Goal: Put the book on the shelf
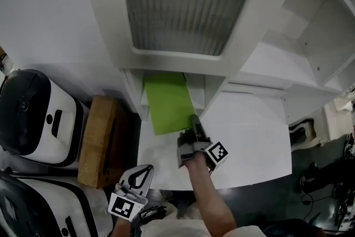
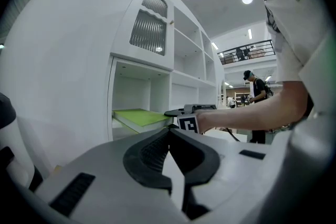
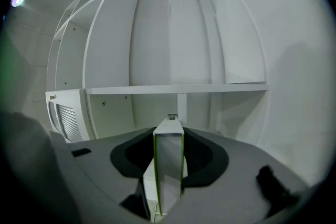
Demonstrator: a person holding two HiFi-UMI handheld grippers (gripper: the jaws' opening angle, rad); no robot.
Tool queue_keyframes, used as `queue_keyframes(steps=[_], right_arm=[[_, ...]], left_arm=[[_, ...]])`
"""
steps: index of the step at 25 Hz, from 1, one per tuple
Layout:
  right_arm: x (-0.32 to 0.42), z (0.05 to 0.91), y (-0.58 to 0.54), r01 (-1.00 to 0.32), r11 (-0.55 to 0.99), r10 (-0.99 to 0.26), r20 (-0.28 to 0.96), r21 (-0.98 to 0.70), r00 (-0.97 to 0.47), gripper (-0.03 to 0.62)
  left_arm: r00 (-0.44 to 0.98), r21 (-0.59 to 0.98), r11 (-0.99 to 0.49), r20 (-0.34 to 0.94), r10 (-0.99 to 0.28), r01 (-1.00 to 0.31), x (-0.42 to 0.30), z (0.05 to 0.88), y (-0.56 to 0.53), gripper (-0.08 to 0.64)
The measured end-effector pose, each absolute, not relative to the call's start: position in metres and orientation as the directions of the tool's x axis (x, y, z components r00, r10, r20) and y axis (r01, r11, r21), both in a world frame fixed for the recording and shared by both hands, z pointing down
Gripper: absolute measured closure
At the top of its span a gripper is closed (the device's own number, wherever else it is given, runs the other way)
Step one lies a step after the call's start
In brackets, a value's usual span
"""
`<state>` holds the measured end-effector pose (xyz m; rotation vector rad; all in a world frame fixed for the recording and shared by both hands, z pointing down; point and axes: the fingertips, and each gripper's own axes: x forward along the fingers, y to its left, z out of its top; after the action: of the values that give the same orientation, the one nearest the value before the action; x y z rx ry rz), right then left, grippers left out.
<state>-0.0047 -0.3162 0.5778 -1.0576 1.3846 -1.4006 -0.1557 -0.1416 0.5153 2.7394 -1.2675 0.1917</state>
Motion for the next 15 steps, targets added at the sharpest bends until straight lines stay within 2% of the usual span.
queue_keyframes(steps=[15], right_arm=[[-0.017, 0.583, -0.341, 0.015, 0.013, -0.965, -0.017, -1.0, -0.261, 0.443]], left_arm=[[0.657, 0.063, -0.656, 0.149, -0.739, -0.752, -0.152, 0.514, -0.144, 0.551]])
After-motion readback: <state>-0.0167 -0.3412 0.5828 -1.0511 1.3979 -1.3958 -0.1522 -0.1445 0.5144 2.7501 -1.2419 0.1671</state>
